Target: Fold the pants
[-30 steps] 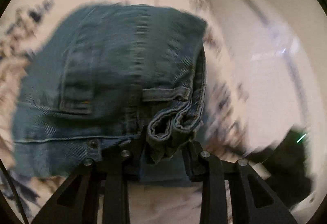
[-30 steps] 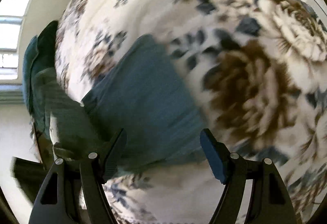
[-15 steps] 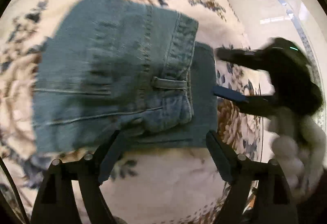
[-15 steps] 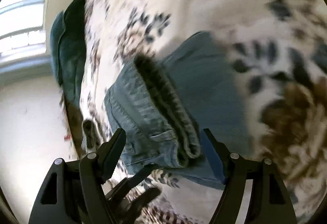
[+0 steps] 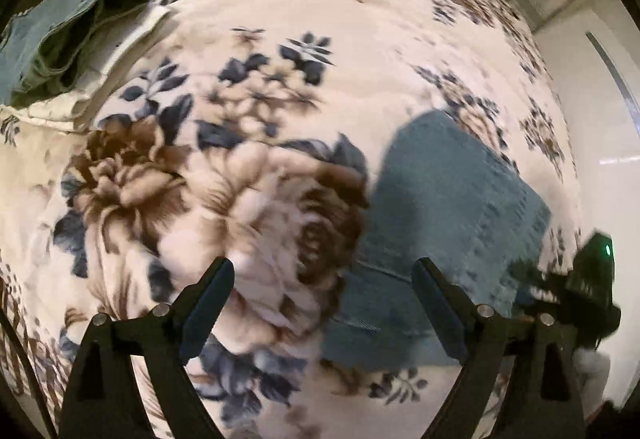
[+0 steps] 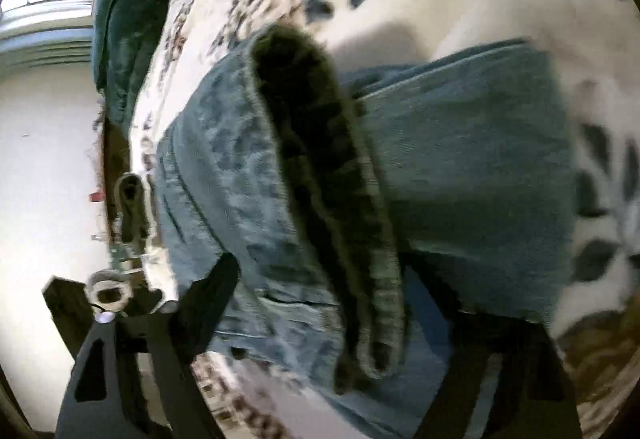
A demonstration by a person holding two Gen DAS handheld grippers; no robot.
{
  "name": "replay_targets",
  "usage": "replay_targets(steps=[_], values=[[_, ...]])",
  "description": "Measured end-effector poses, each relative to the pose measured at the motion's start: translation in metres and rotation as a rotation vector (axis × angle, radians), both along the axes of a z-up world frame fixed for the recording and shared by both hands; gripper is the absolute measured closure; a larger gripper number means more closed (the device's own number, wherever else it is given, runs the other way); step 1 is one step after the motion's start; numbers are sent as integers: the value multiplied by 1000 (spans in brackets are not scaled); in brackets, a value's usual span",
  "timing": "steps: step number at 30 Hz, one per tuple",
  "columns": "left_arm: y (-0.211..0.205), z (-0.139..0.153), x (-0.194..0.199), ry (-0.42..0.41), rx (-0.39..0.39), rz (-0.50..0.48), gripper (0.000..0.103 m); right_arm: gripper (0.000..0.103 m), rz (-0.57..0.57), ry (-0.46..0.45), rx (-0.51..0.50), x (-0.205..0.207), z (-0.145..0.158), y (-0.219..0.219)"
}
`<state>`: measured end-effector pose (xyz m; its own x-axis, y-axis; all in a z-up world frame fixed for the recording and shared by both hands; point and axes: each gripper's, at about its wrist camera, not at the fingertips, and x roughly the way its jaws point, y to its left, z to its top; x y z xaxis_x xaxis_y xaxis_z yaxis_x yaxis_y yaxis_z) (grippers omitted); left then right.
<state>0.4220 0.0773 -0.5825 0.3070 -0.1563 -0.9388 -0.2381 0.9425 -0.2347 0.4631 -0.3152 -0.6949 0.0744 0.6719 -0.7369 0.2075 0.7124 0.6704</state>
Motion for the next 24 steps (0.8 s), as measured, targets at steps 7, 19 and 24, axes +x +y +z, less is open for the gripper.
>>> replay_targets(steps=[7,19,24], values=[[-4,-11,16,23,-6,-5,12,20,-87,-29,234,3,-16,2],[-50,26,34,-48,17,-103,12,79,-194,-187,68,-37,57,-26],[-84,20,54,-39,21,-186,12,79,-308,-120,-5,-70,55,-95]])
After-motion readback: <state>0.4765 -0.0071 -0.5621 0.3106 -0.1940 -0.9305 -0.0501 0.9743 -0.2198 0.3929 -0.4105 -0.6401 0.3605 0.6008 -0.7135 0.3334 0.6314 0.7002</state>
